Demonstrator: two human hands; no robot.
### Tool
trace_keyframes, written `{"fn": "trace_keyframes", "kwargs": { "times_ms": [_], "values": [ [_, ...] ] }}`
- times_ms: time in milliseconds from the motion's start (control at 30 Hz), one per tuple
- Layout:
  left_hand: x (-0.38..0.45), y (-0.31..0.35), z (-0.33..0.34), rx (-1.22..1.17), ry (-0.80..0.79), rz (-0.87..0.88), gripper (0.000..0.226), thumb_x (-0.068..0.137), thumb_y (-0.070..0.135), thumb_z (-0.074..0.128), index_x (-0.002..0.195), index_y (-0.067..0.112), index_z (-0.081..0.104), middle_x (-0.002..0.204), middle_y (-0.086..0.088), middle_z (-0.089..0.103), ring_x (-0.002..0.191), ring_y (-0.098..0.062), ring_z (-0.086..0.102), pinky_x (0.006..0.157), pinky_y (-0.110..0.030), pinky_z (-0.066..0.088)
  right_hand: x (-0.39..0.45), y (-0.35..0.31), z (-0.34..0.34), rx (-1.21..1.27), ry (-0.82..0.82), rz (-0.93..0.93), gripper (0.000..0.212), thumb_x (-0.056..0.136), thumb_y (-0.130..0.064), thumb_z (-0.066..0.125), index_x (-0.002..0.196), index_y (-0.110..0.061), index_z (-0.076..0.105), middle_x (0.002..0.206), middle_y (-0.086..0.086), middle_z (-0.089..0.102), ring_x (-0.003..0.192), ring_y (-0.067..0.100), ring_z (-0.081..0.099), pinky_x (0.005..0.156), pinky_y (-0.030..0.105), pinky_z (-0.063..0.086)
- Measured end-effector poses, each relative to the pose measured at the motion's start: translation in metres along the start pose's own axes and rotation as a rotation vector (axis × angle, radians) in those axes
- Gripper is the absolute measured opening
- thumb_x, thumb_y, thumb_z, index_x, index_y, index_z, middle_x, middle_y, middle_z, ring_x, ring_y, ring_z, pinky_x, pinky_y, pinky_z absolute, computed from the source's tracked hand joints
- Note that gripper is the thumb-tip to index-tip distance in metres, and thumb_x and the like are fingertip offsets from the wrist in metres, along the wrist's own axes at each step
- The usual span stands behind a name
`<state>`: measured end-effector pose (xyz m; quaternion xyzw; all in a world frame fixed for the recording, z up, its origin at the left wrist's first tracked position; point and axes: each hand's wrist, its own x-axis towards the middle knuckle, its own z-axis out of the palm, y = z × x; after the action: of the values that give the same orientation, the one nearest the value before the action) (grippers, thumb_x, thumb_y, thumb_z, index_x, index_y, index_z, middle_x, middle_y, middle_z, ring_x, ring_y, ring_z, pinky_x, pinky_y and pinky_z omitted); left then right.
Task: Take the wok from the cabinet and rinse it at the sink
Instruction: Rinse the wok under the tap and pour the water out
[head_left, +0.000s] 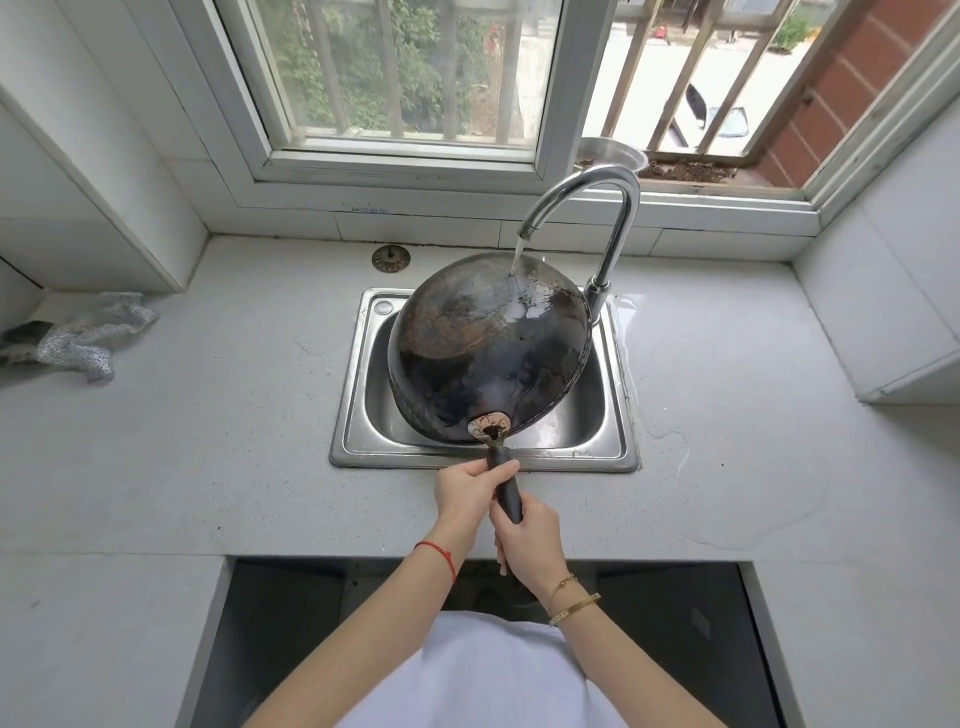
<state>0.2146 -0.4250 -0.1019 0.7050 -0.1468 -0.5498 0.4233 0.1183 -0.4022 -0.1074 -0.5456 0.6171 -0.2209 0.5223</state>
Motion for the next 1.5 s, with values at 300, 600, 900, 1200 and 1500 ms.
{"fn": "trace_keyframes", "kwargs": {
  "times_ms": [300, 600, 900, 1200, 1500],
  "values": [
    [0.001, -0.002, -0.002, -0.078, -0.038, -0.033, 0.028, 0.078, 0.024, 0.081, 0.102, 0.01, 0.075, 0.095, -0.005, 0.076, 0.09, -0.018, 0.07, 0.073, -0.024, 0.057, 0.001, 0.001, 0.001, -0.089, 0.033, -0.027, 0.011, 0.098, -0.026, 0.057, 0.102, -0.016, 0.061, 0.069, 0.0, 0.063, 0.054, 0.012, 0.062, 0.05, 0.023, 0.056],
    [-0.003, 0.0, -0.007, -0.283, -0.147, -0.083, 0.016, 0.084, 0.014, 0.076, 0.098, 0.008, 0.073, 0.096, -0.013, 0.076, 0.092, -0.024, 0.073, 0.07, -0.023, 0.057, 0.0, -0.004, 0.0, -0.179, 0.062, -0.056, 0.016, 0.097, -0.027, 0.058, 0.108, -0.017, 0.064, 0.078, -0.001, 0.066, 0.07, 0.013, 0.066, 0.064, 0.025, 0.06],
    [-0.003, -0.005, -0.02, -0.377, -0.265, -0.069, 0.016, 0.089, 0.014, 0.069, 0.096, 0.0, 0.072, 0.084, -0.013, 0.074, 0.082, -0.021, 0.071, 0.079, -0.034, 0.058, -0.001, -0.021, -0.019, 0.429, -0.342, 0.413, 0.021, 0.09, -0.019, 0.064, 0.075, -0.011, 0.052, 0.053, 0.001, 0.045, 0.043, 0.012, 0.041, 0.041, 0.022, 0.04],
    [-0.008, -0.007, -0.024, -0.532, -0.307, -0.075, 0.027, 0.099, 0.013, 0.054, 0.117, -0.006, 0.063, 0.113, -0.021, 0.071, 0.094, -0.024, 0.074, 0.084, -0.034, 0.06, -0.004, -0.02, -0.008, 0.085, -0.106, 0.202, 0.014, 0.087, -0.016, 0.066, 0.078, -0.006, 0.063, 0.054, 0.004, 0.053, 0.038, 0.012, 0.048, 0.04, 0.022, 0.045],
    [-0.015, 0.0, -0.015, -0.426, -0.348, -0.009, 0.022, 0.091, 0.009, 0.066, 0.108, -0.004, 0.067, 0.111, -0.02, 0.072, 0.108, -0.028, 0.07, 0.097, -0.037, 0.055, -0.006, -0.016, -0.004, -0.116, 0.151, 0.043, 0.024, 0.086, -0.026, 0.069, 0.069, -0.009, 0.067, 0.055, -0.001, 0.058, 0.052, 0.012, 0.05, 0.056, 0.031, 0.05]
  ]
}}
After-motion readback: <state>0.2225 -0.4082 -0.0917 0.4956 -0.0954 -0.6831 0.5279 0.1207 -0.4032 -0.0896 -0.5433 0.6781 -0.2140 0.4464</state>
